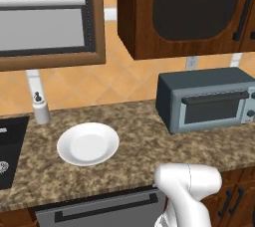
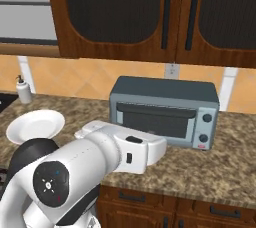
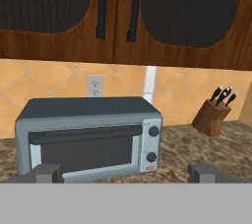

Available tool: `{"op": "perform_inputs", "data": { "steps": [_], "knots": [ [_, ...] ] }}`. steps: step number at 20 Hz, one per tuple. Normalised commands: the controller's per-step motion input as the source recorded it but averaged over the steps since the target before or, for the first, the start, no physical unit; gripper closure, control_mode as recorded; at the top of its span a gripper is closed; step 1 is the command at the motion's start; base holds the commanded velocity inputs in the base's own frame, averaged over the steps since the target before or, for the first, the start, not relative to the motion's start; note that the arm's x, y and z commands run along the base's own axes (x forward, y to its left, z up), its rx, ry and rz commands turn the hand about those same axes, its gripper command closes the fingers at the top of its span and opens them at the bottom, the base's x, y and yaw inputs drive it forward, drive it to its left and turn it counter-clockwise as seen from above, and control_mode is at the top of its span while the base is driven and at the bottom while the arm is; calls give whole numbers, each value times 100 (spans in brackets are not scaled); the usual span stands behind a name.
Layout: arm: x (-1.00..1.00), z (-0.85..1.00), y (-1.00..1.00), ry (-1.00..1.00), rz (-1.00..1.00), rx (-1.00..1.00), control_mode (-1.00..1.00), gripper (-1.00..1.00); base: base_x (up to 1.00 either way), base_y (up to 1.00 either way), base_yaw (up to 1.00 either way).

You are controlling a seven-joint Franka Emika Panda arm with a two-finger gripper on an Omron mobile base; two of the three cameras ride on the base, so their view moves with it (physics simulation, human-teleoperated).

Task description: Pick up the kebab skewer and baguette bread, and place them inside the toaster oven. Close the toaster oven door and start by setting the timer.

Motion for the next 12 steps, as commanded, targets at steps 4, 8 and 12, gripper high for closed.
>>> {"op": "perform_inputs", "data": {
  "steps": [4, 8, 12],
  "knots": [
    [0, 0, 0, 0, 0, 0, 100, -100, 18, 6, -11],
    [0, 0, 0, 0, 0, 0, 100, -100, 19, 10, -12],
    [0, -1, 0, 0, 0, 0, -100, -100, 1, 0, -2]
  ]
}}
